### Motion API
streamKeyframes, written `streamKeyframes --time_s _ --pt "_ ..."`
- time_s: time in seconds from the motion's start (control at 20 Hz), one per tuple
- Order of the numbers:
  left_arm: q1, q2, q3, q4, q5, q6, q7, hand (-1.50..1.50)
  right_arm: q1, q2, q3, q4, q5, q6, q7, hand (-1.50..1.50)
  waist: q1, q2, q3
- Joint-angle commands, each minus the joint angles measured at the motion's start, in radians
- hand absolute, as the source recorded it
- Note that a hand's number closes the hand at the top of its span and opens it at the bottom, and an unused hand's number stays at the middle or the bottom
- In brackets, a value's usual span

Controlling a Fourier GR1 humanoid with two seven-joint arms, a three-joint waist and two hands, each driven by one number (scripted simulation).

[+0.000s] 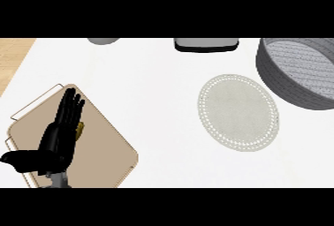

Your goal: Pick the sweet potato from the placemat and place it in the basket

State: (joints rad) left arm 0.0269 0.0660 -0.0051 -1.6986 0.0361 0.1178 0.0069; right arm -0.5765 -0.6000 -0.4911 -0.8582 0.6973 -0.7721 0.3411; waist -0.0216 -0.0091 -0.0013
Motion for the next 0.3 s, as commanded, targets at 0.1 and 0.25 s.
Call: streamKeyframes --time_s 0.1,0.25 --pt "-0.002 0.0 -0.019 -0.071 -0.024 0.025 0.087 0.0 0.239 0.006 -0.048 -0.357 -0.157 0.125 -0.008 -1.5 -0.007 -0.002 0.001" --pt "-0.007 0.011 0.01 -0.032 0.015 -0.017 0.025 0.0 0.322 -0.031 -0.096 -0.484 -0.25 0.219 -0.018 -1.5 0.002 0.003 0.001"
